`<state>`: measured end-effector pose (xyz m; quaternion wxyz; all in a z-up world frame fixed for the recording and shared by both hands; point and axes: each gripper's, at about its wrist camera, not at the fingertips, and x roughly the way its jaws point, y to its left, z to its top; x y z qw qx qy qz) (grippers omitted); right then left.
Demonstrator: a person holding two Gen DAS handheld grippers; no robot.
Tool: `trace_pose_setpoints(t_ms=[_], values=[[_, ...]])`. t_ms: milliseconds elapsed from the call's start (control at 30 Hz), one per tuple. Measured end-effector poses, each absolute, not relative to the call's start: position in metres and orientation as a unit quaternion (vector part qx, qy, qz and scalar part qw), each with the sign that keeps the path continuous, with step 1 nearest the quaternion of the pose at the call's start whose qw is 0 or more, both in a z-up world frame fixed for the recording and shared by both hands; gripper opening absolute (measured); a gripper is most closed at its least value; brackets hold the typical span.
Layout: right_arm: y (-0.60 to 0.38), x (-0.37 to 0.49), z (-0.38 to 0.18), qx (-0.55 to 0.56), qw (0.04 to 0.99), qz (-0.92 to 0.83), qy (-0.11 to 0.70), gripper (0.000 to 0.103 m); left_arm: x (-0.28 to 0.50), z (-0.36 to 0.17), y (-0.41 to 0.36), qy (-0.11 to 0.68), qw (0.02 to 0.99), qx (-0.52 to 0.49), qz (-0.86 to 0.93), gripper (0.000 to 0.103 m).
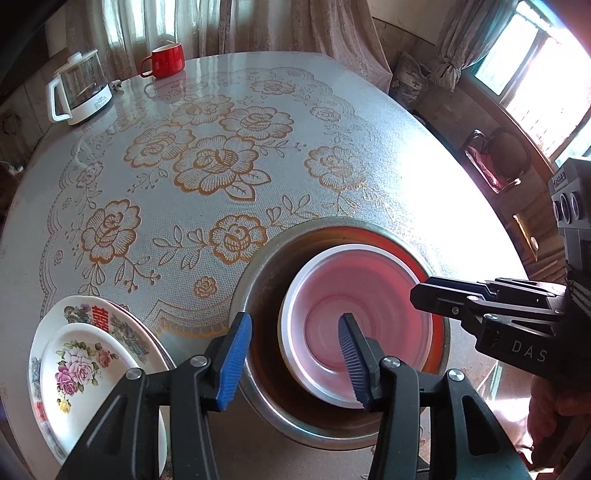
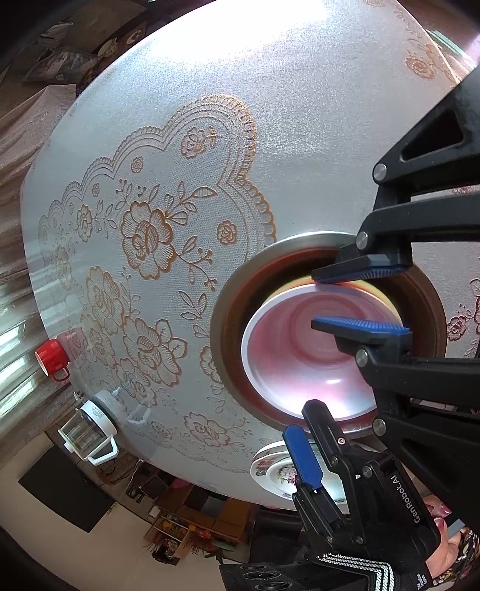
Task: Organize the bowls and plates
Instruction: 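Open the right tool to release the red bowl and withdraw, then grasp the steel bowl's rim with the right tool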
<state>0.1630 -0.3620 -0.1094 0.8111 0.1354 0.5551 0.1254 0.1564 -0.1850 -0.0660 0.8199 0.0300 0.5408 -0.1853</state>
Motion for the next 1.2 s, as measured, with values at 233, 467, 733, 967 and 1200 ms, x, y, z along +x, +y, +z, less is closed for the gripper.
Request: trace_pose_setpoints(t_ms=[233, 467, 733, 967, 1200], values=[[-0.37, 0.159, -0.103, 0.145, 0.82, 0.12, 0.54, 0.022, 0.158, -0.059, -0.175, 0.532, 0.829, 0.015, -0.173, 0.063], [-0.383, 0.155, -0.101, 0.15, 0.826, 0.109, 0.532, 0.023, 0.157, -0.061, -0.156, 0.523, 0.839, 0.001, -0.151, 0.068], [-0.396, 0.152, -0.104, 0.151, 0.83, 0.095, 0.528, 0.031, 0.151, -0.066, -0.14, 0.515, 0.841, -0.027, -0.164, 0.069], [-0.408, 0.157, -0.121, 0.163, 0.823, 0.078, 0.538, 0.031, 0.147, -0.072, -0.139, 0.522, 0.832, -0.047, -0.181, 0.067], [-0.401, 0.159, -0.128, 0.161, 0.818, 0.104, 0.543, 0.031, 0.149, -0.074, -0.14, 0.526, 0.831, -0.049, -0.178, 0.067]])
